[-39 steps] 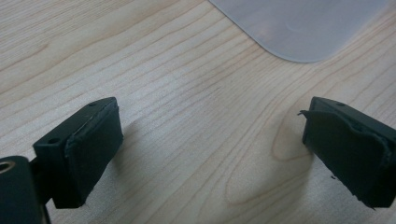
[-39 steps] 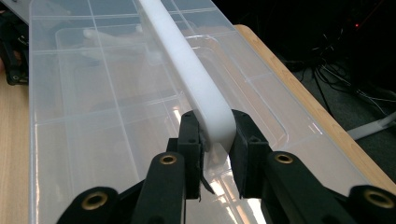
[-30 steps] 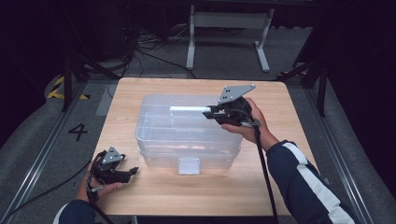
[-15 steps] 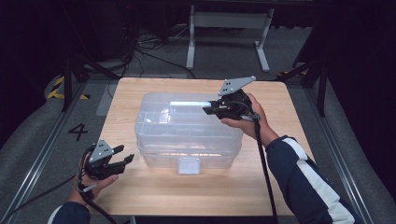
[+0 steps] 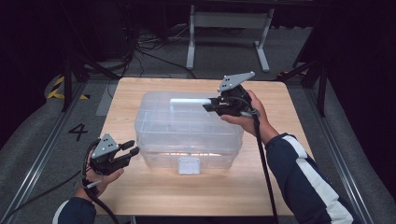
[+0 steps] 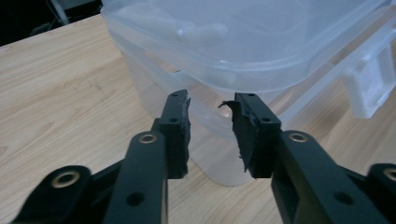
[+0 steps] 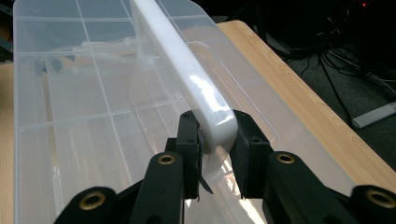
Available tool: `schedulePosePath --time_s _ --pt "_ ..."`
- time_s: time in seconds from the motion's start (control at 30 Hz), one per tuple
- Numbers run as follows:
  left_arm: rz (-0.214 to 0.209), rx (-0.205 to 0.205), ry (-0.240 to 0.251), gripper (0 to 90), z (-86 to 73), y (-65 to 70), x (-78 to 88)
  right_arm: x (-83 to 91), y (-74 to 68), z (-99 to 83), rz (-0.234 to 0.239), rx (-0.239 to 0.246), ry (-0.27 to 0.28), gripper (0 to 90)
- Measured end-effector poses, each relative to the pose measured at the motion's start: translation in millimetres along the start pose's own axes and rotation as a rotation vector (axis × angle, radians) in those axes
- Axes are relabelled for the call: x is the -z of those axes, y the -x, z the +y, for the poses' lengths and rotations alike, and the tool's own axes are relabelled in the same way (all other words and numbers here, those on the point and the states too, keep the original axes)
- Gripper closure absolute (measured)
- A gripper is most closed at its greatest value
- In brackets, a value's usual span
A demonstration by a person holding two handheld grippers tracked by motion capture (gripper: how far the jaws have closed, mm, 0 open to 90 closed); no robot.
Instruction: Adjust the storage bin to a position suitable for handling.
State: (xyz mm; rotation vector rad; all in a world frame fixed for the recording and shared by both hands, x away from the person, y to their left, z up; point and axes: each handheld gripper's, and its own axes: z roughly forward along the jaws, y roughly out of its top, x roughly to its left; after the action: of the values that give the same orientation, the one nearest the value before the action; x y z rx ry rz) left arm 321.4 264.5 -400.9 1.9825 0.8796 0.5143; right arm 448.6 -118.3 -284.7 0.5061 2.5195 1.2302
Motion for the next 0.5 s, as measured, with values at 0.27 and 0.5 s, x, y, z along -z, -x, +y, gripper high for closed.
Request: schedulePosePath --time_s 0.27,0.5 --pt "-0.024 -0.019 0.013 79.7 3.2 2.0 -0.6 0.3 -0.5 1.8 -0.018 0.006 -0.003 74.1" --pt "-0.027 -0.025 0.015 85.6 4.0 2.6 -3.0 1.7 -2.5 1.1 -0.049 0.005 0.011 67.5"
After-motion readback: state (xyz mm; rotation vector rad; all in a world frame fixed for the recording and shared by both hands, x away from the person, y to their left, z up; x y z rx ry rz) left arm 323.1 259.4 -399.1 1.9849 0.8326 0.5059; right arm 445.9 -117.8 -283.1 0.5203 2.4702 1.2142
